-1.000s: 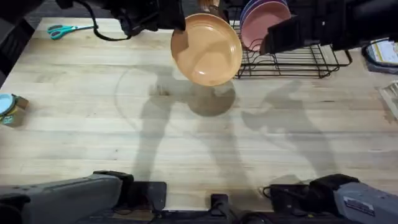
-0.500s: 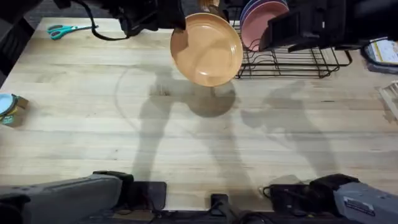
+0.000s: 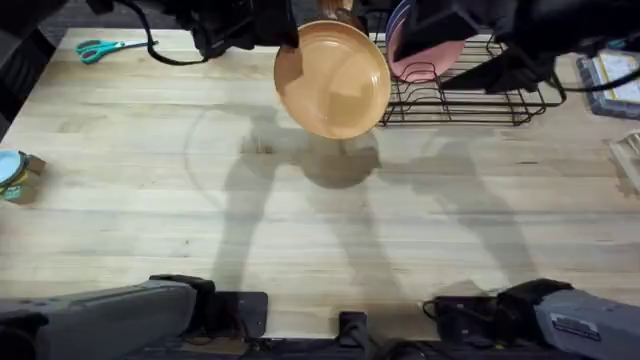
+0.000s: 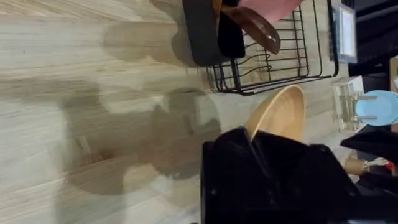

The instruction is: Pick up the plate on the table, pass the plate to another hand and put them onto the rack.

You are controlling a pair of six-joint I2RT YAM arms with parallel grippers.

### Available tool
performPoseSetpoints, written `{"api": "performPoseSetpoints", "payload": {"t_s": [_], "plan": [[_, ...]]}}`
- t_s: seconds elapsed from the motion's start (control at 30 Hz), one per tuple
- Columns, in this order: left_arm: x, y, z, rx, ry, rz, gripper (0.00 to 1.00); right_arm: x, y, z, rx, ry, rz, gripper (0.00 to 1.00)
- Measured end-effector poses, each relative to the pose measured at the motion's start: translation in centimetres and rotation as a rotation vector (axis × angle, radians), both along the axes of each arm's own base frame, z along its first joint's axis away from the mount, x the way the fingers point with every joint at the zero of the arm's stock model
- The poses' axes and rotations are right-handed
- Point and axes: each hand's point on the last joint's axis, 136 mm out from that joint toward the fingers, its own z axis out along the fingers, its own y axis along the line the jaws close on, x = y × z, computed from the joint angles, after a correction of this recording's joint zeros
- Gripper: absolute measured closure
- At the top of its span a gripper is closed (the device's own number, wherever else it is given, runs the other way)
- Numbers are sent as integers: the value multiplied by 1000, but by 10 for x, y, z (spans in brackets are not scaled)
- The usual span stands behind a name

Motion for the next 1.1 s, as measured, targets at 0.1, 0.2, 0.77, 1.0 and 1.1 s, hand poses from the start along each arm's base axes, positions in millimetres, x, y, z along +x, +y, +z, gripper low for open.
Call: {"api": "performPoseSetpoints", "payload": {"t_s": [0.1,0.2,0.77,1.0,1.1], "plan": [[0,0,0,0,0,0,959,3,5,-7,1,41,-39,9],[0,0,0,0,0,0,959,3,12,-13,-2,72,-57,8],[0,0,0,-1,0,0,959,13,41,-64,-89,214,-82,9],[0,0,0,-2,0,-2,959,19,44,-67,-83,214,-91,25],[0,0,0,-2,0,-2,959,21,45,-73,-89,230,-94,58]]}}
